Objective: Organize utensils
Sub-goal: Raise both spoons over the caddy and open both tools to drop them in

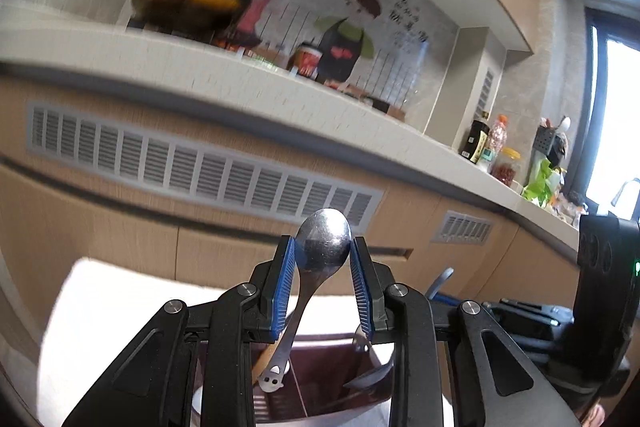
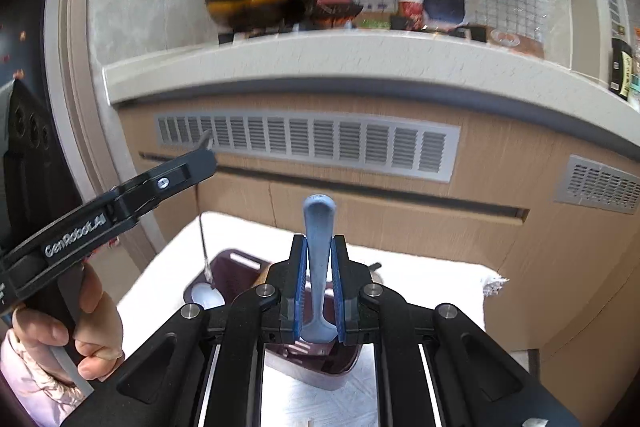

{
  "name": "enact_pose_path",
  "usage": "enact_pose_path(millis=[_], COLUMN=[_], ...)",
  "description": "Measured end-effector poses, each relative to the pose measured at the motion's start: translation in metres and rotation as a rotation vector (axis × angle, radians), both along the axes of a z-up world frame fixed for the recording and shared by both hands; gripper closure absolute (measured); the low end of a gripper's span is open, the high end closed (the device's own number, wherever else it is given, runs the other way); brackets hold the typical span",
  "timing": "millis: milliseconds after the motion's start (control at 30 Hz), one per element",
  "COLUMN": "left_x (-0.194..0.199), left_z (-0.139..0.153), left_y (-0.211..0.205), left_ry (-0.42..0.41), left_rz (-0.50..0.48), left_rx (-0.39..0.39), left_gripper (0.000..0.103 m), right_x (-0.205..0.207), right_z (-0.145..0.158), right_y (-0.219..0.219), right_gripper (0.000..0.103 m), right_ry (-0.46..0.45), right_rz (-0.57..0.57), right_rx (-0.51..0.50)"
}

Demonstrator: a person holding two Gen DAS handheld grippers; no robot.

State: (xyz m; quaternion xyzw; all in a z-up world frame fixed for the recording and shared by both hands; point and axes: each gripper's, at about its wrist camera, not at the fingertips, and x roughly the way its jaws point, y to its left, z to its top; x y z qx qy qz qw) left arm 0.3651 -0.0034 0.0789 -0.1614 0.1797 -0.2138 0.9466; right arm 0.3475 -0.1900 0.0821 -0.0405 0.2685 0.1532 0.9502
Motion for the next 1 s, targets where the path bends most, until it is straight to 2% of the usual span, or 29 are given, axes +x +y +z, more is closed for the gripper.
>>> enact_pose_path(millis=[167, 267, 300, 333, 500, 567, 633, 800, 833, 1000], left_x=[0.015, 0.017, 0.016, 0.014, -0.006, -0.02, -0.037, -0.078, -0.085, -0.115], left_z=[-0.03, -0.044, -0.048, -0.051, -0.059, -0.058, -0.058, -0.067, -0.07, -0.094], left_y=[-0.002, -0.005, -0.005, -0.005, 0.005, 0.01, 0.012, 0.011, 0.009, -0.004], left_ry=[0.108, 0.156, 0.166, 0.175, 0.206, 0.214, 0.214, 0.235, 0.243, 0.319], left_rz=[-0.024, -0.035, -0.032, -0.027, 0.004, 0.013, 0.031, 0.049, 0.047, 0.027], left_rx=[-0.009, 0.012, 0.021, 0.029, 0.034, 0.029, 0.043, 0.126, 0.147, 0.278], left_gripper=[0.074, 0.072, 0.072, 0.072, 0.066, 0.062, 0.054, 0.05, 0.048, 0.041], right_x=[0.012, 0.017, 0.018, 0.019, 0.006, -0.003, -0.017, -0.055, -0.064, -0.095], right_z=[-0.028, -0.045, -0.05, -0.054, -0.067, -0.069, -0.069, -0.071, -0.074, -0.09], right_y=[0.012, 0.016, 0.017, 0.017, 0.012, 0.008, 0.002, -0.005, -0.005, -0.004], right_gripper=[0.092, 0.083, 0.074, 0.069, 0.068, 0.057, 0.037, 0.011, 0.007, 0.001], right_ry=[0.075, 0.136, 0.151, 0.155, 0.146, 0.135, 0.111, 0.036, 0.021, 0.034], right_rz=[0.021, 0.041, 0.045, 0.043, 0.019, 0.007, -0.008, -0.053, -0.054, -0.019], right_rx=[-0.033, -0.044, -0.047, -0.049, -0.084, -0.097, -0.106, -0.168, -0.194, -0.27])
